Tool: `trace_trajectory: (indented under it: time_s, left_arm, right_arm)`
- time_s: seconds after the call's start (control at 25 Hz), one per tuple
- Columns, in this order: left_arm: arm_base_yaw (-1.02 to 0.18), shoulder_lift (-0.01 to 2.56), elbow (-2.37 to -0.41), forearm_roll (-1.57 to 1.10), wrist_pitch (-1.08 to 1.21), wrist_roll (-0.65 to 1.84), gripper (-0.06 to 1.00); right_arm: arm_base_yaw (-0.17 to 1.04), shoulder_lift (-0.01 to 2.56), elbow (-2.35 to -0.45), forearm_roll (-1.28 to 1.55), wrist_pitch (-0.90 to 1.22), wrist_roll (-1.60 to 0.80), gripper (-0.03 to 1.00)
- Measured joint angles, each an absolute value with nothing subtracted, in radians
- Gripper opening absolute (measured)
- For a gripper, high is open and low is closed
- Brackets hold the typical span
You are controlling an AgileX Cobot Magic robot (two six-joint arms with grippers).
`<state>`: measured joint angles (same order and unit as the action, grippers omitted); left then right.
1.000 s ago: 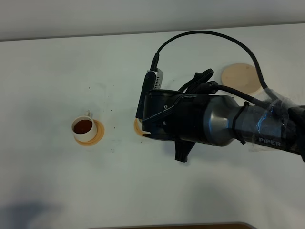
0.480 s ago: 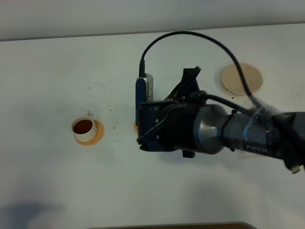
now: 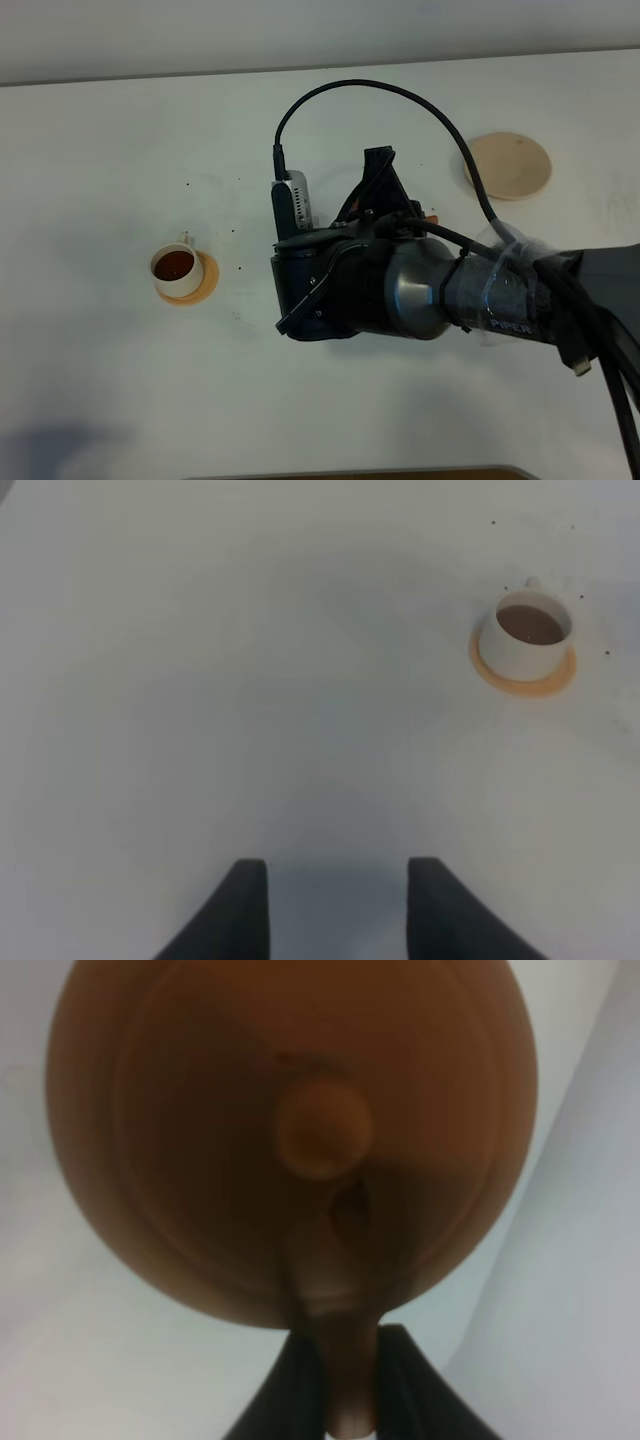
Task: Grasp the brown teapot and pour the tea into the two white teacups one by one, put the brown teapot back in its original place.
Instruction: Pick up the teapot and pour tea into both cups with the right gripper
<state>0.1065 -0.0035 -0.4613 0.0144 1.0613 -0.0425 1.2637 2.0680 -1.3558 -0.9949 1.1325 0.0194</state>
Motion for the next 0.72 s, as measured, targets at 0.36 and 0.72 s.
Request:
trace_trajectory:
  time_s: [0.36, 0.72]
  left_arm:
    - [0.107, -0.003, -0.461, 0.014, 1.061, -0.043, 0.37]
    - [0.107, -0.003, -0.461, 0.014, 1.061, -0.043, 0.37]
  right_arm:
    - [1.264, 2.068, -1.356, -1.057, 1.146, -0.018, 0.13]
    - [1.264, 2.096, -1.380, -1.068, 1.155, -0.056, 0.13]
